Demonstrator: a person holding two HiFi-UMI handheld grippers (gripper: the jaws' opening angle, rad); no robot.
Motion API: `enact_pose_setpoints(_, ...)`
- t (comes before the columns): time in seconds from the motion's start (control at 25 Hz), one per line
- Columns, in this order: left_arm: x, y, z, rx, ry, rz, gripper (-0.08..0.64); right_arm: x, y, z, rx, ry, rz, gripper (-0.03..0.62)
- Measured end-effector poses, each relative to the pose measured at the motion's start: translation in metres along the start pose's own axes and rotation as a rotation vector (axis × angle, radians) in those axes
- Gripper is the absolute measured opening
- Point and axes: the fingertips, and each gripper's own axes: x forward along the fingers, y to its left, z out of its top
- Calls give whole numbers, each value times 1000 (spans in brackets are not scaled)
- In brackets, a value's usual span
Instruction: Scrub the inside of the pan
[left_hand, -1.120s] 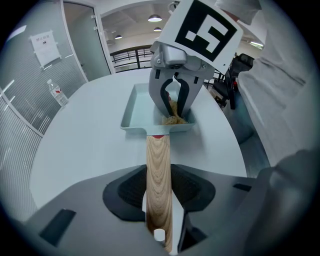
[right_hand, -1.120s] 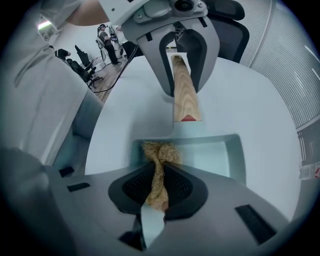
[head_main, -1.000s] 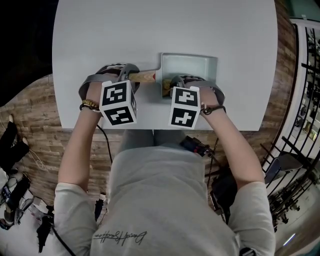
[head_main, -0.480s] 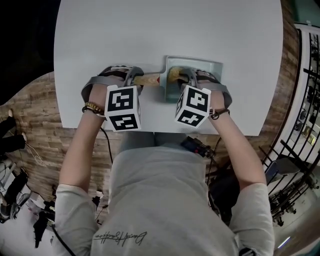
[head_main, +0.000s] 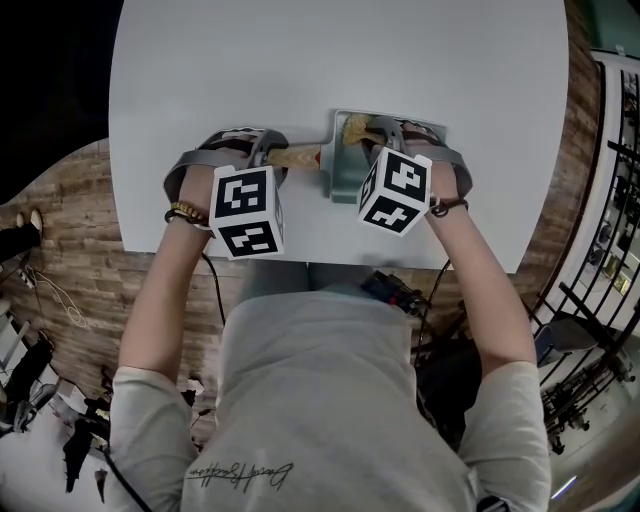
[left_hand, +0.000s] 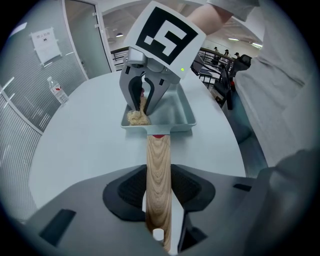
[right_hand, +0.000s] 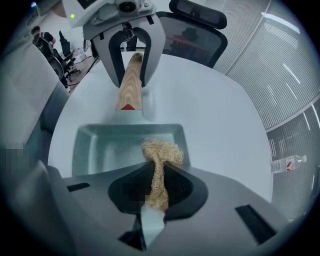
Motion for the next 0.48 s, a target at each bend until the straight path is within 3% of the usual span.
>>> enact_pose_setpoints(0.48,0,8,-1,3,23,5,152,-13,55,-7,-12,3,124,67)
